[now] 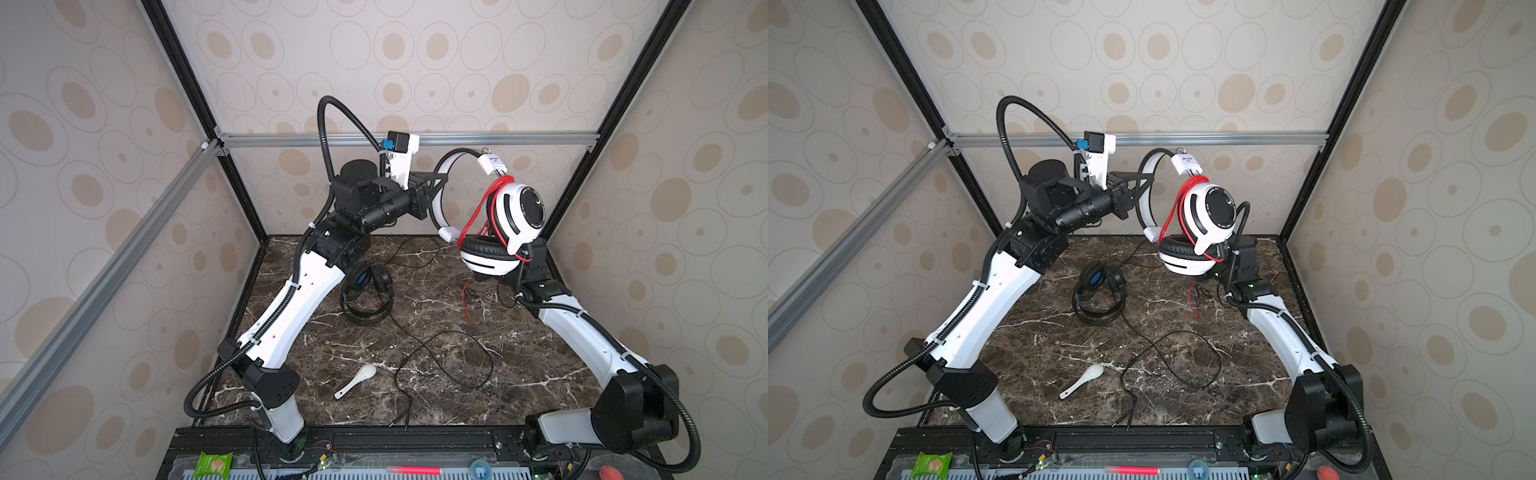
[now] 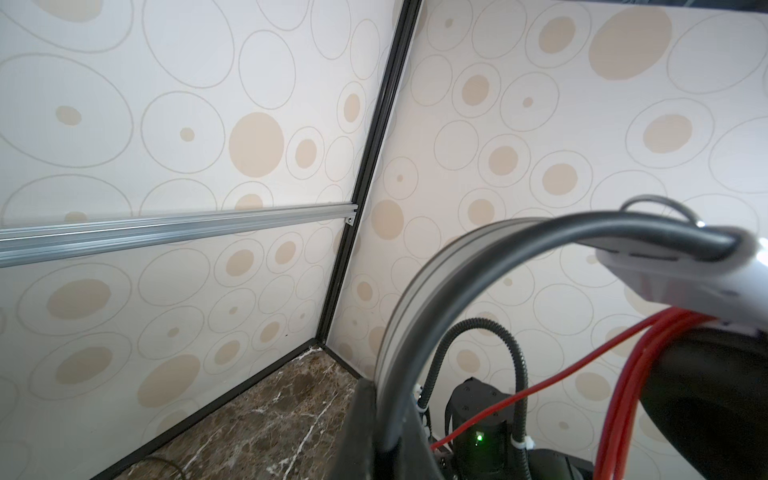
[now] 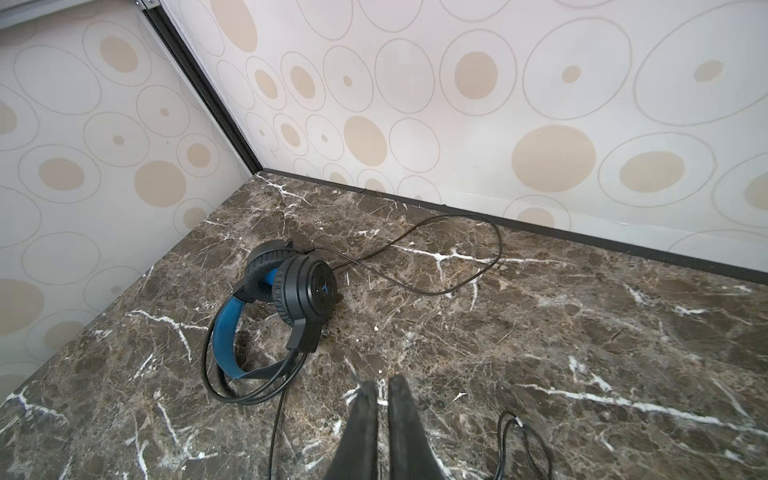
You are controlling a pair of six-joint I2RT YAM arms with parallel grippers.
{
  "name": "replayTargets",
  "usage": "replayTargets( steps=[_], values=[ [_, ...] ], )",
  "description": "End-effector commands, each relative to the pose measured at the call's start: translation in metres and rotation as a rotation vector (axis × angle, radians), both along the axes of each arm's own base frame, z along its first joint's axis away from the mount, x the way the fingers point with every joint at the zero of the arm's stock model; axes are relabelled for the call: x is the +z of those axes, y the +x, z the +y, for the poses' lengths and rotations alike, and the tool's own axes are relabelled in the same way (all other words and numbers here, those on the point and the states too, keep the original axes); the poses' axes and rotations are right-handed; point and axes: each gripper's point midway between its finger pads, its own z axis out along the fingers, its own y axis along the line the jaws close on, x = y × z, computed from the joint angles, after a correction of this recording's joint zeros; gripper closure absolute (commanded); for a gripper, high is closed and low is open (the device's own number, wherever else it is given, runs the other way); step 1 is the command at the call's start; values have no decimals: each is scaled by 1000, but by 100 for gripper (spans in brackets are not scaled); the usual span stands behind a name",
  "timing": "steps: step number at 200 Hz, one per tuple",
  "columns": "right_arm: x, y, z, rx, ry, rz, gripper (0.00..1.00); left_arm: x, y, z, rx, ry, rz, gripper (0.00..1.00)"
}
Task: Wrap the headphones
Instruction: 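Regrasp the red cable below the headphones with the right gripper while the left raises, then pull the red cable down toward the robot with the right gripper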
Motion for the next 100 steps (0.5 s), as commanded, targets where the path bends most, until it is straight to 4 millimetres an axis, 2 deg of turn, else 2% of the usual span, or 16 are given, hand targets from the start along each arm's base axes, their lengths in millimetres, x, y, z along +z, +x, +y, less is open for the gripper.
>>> replayTargets(
  steps=[1,38,70,90,100],
  values=[
    [-6,3,6,21,63,10,91,70,-20,23,-11,-214,-99,100],
    [-26,-2,8,31,67,60,95,76,-2,47,115,-356,-67,100],
    [-35,-9,6,19,26,83,100,69,16,63,207,-442,-19,100],
    [-39,-15,6,5,-21,90,100,60,26,70,247,-493,21,100],
    [-41,-18,7,0,-45,89,100,62,27,73,255,-527,14,100]
  ],
)
